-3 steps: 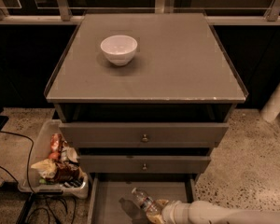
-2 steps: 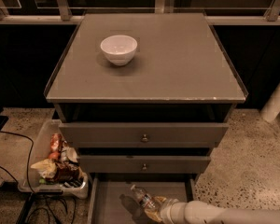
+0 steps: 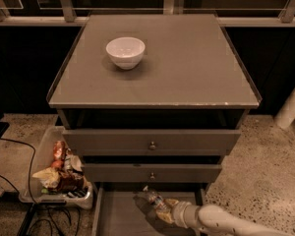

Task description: Place water bottle into bottom drawer

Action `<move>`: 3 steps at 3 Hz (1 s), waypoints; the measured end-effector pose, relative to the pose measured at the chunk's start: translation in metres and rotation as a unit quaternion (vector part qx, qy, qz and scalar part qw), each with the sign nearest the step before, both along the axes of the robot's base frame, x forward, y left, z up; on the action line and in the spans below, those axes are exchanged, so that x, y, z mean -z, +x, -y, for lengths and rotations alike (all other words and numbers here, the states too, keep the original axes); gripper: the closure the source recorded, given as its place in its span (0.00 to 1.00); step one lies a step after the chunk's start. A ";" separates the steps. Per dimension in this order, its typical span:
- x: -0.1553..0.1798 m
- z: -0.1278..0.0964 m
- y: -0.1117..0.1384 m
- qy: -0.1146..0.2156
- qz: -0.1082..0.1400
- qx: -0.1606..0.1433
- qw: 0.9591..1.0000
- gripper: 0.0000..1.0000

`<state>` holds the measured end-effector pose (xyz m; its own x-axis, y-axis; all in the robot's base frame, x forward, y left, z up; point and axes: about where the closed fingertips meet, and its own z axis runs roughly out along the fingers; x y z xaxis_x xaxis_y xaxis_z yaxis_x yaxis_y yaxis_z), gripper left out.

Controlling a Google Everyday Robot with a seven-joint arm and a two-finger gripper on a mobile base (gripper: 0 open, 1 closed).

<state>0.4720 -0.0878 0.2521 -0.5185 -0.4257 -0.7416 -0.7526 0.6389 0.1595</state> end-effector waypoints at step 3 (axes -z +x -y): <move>-0.003 0.009 -0.004 0.078 -0.081 -0.067 0.991 1.00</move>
Offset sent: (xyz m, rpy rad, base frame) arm -0.0346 -0.0040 0.0137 0.1964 0.2770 0.2825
